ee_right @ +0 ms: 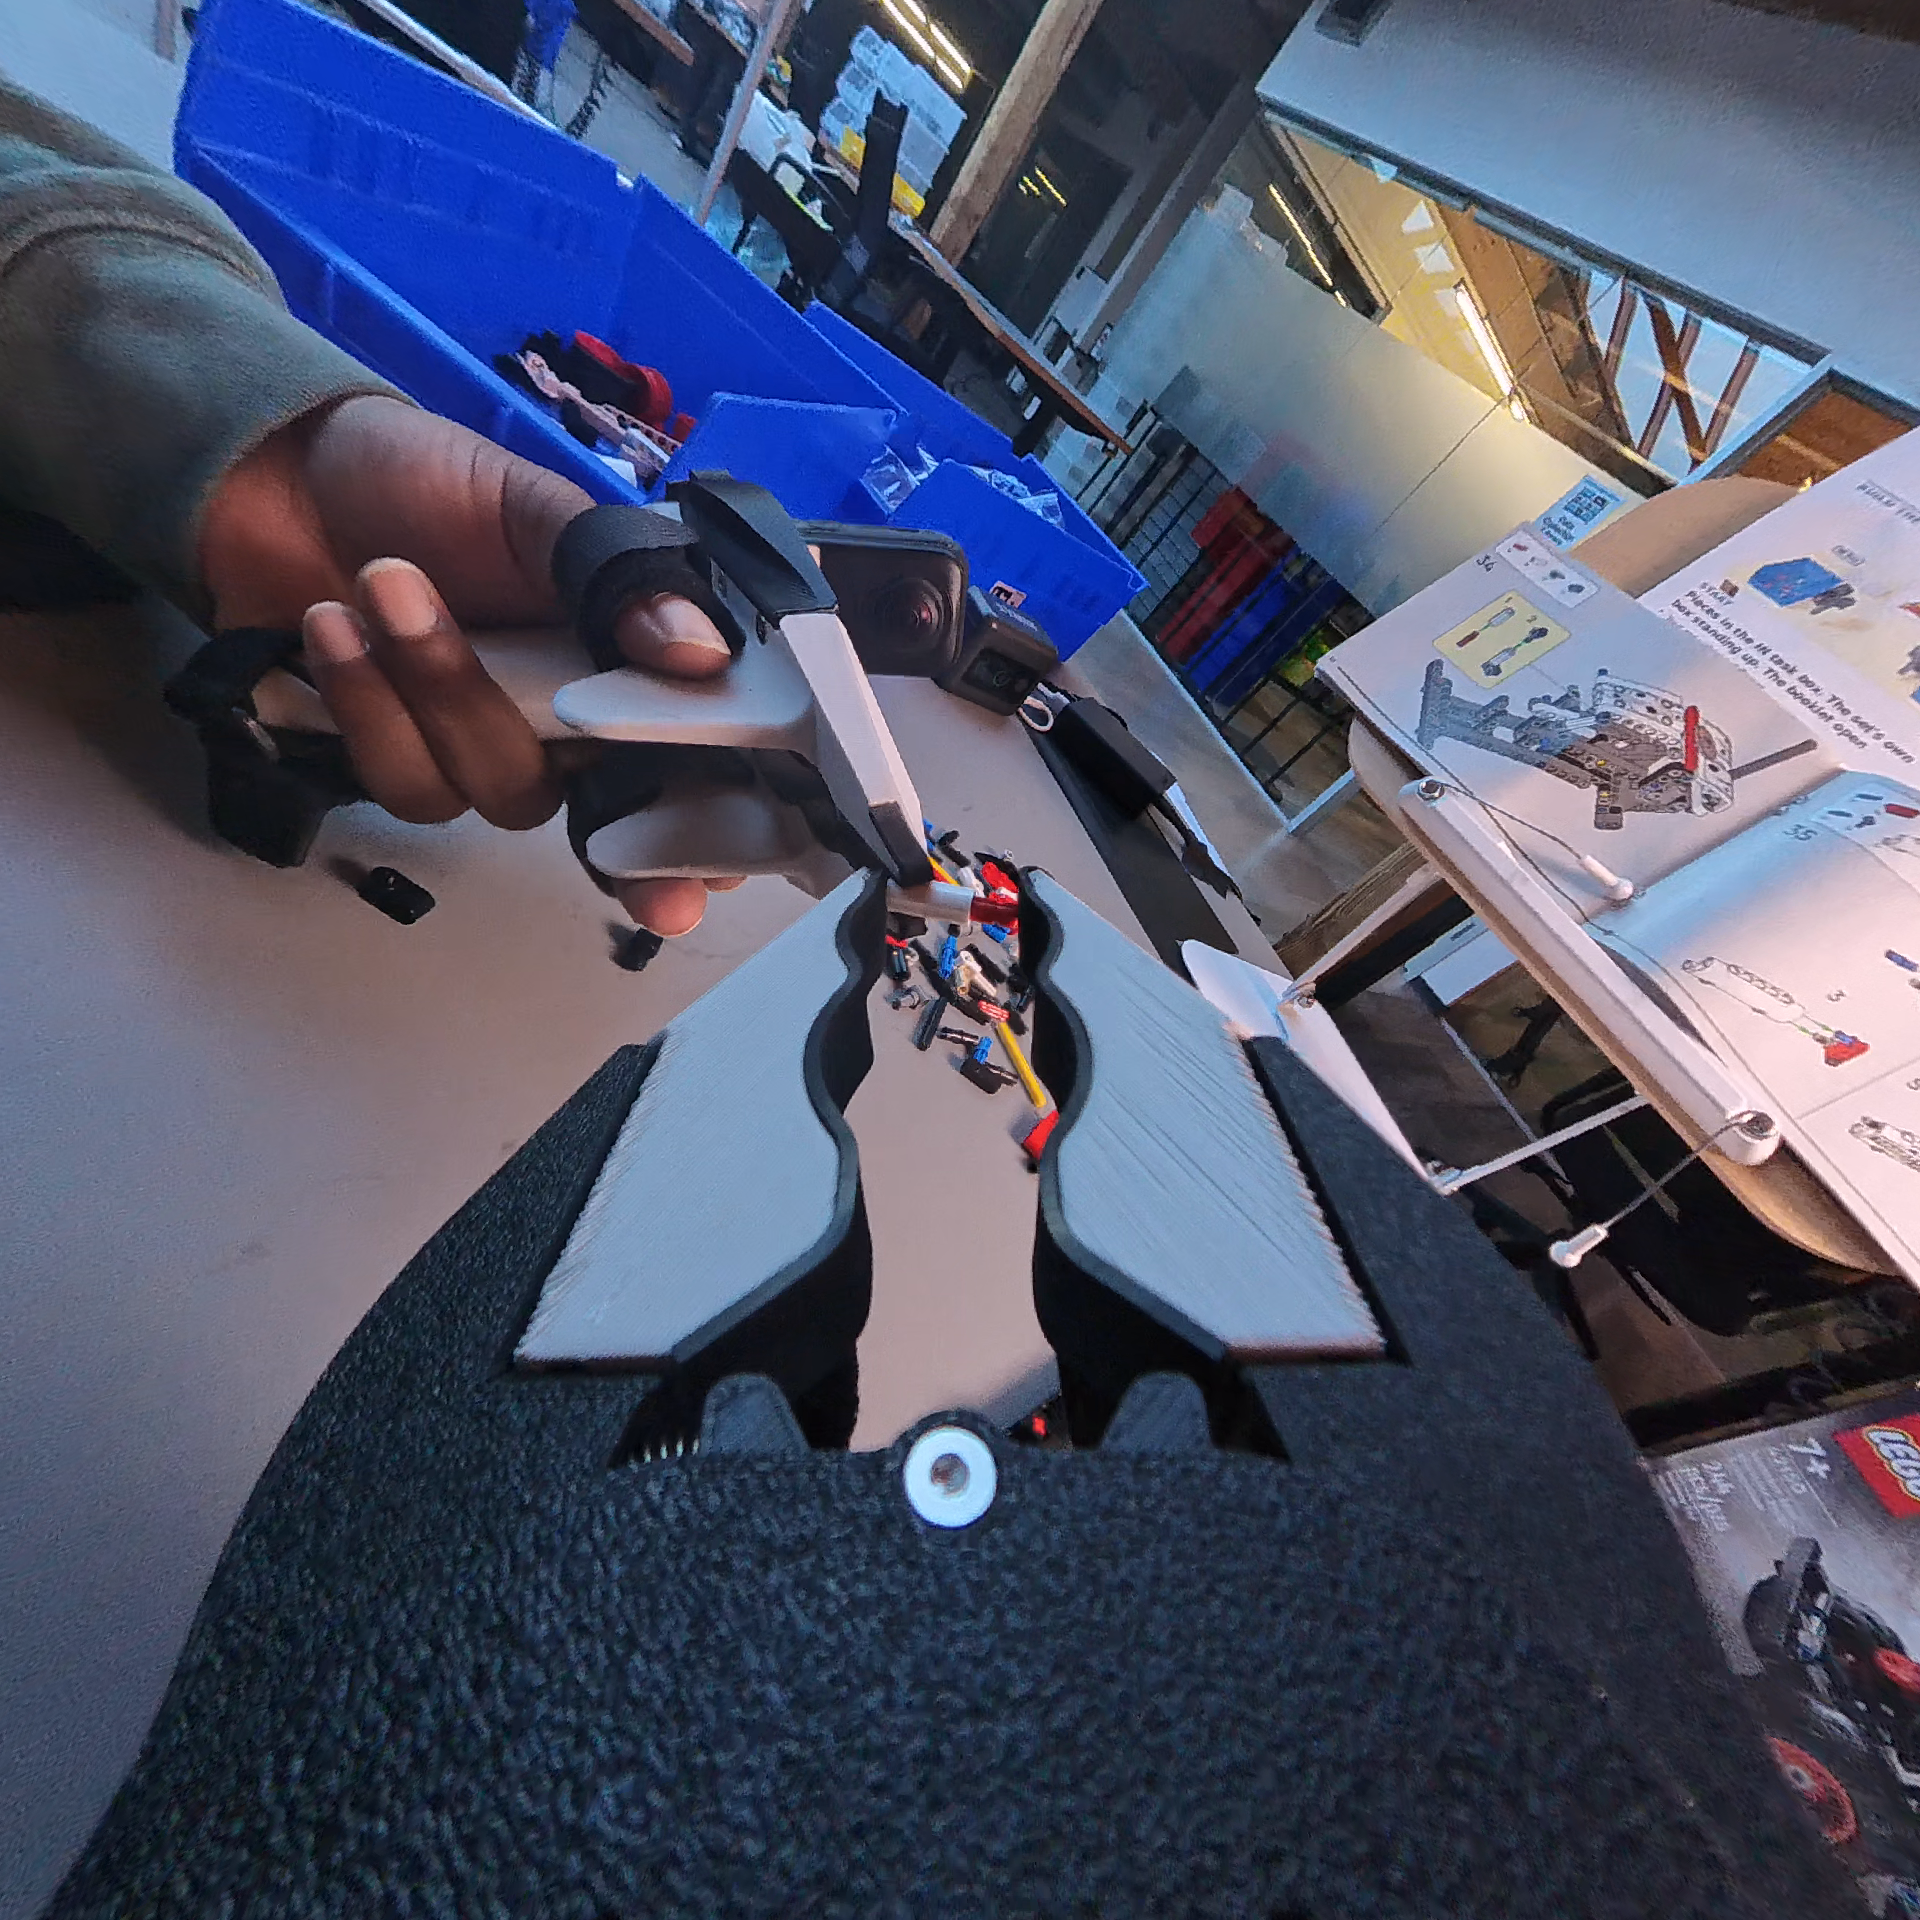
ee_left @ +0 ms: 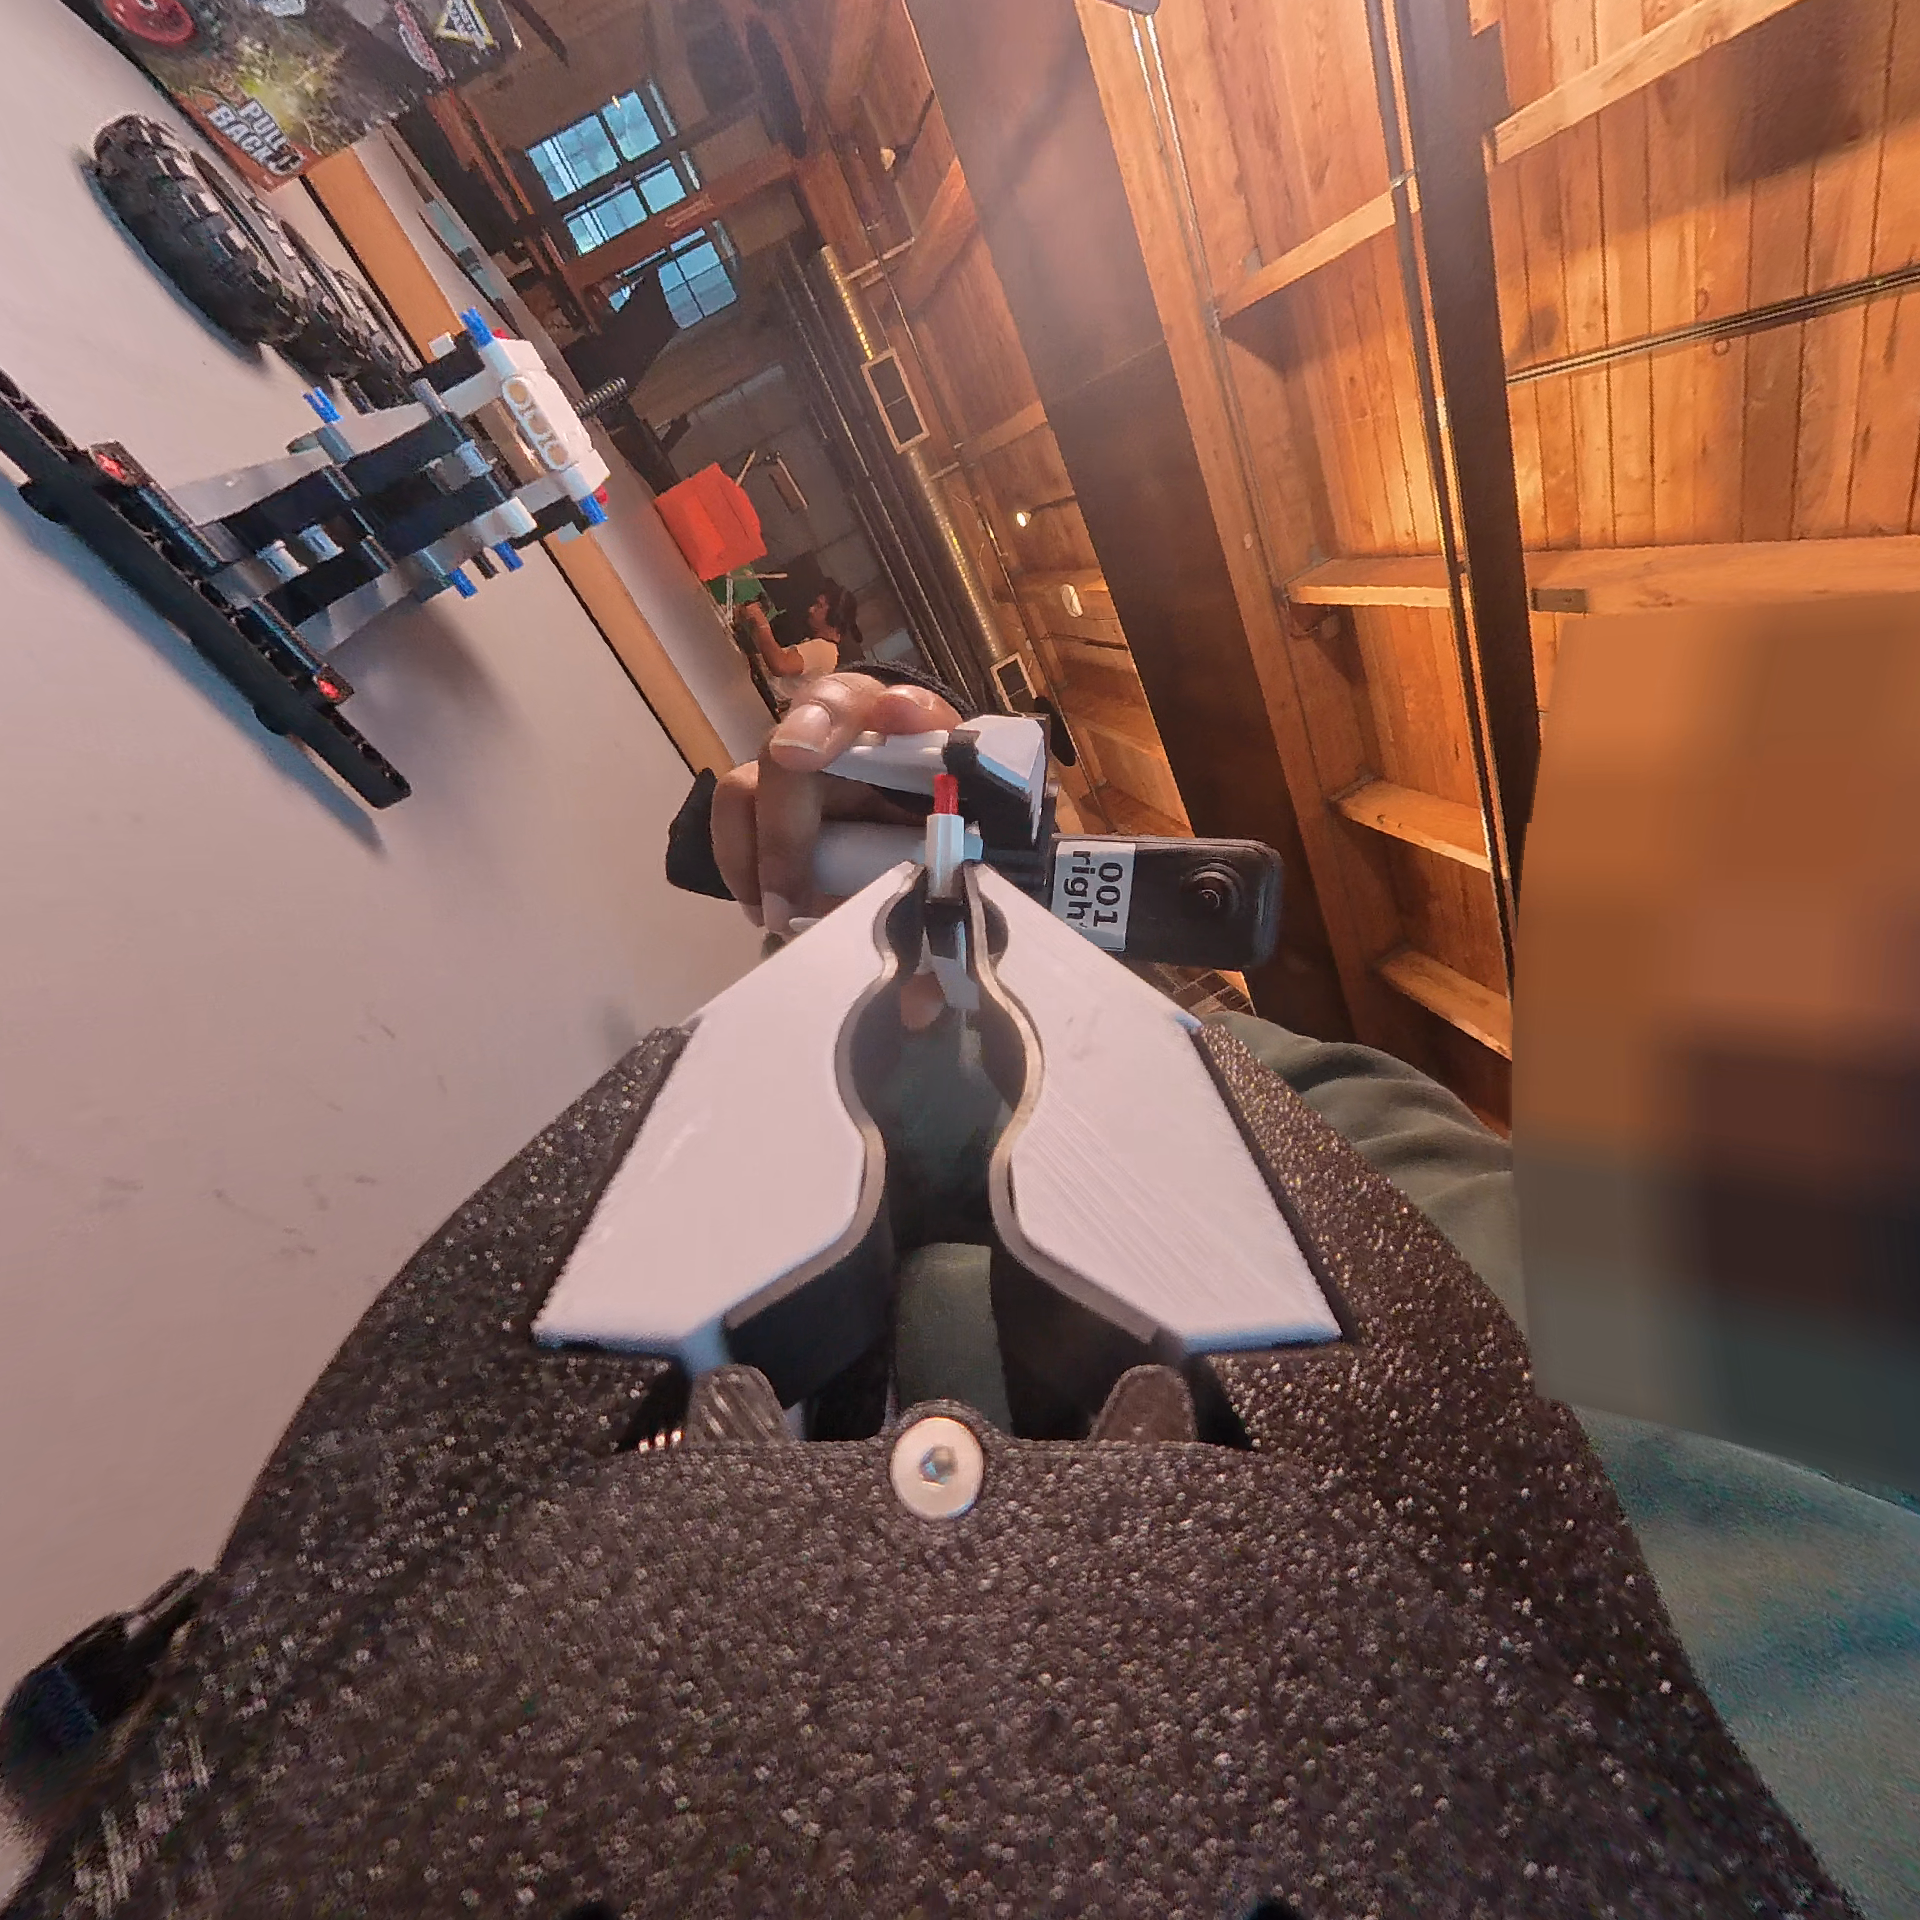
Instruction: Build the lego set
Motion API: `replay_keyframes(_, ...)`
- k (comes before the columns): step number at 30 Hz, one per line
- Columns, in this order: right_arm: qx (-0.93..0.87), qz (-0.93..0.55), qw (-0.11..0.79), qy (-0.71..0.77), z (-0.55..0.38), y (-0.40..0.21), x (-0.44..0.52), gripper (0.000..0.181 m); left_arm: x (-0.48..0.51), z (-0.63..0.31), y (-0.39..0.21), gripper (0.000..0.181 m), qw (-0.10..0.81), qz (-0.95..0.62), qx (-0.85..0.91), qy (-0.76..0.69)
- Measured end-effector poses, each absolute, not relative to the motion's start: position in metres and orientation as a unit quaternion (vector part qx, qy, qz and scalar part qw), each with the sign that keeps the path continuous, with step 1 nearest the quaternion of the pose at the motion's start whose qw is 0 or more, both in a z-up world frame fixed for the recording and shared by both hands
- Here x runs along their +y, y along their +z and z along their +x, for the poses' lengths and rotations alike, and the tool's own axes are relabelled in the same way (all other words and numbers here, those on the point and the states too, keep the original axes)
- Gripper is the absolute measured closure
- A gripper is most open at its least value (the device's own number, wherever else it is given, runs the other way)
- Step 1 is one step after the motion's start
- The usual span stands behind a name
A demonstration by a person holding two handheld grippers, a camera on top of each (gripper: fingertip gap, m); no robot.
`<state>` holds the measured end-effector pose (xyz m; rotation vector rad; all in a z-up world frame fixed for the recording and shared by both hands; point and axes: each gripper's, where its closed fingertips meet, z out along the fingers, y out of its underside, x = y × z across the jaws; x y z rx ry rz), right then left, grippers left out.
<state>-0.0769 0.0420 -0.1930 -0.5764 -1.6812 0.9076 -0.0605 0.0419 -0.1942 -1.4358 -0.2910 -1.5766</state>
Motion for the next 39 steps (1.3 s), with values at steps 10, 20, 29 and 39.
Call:
replay_keyframes(10,-0.690,-0.258,0.532,0.419,-0.065,-0.198,0.038,0.157,0.041,-0.049,-0.198,0.173,0.473,-0.616,-0.083,-0.625)
replay_keyframes(20,-0.675,-0.261,0.534,0.437,-0.063,-0.191,0.035,0.157,0.037,-0.048,-0.191,0.173,0.477,-0.607,-0.070,-0.631)
replay_keyframes(29,-0.670,-0.262,0.530,0.448,-0.061,-0.188,0.032,0.157,0.034,-0.043,-0.188,0.173,0.475,-0.603,-0.061,-0.638)
replay_keyframes(39,-0.659,-0.255,0.551,0.444,-0.061,-0.182,0.029,0.159,0.032,-0.044,-0.182,0.175,0.486,-0.594,-0.061,-0.638)
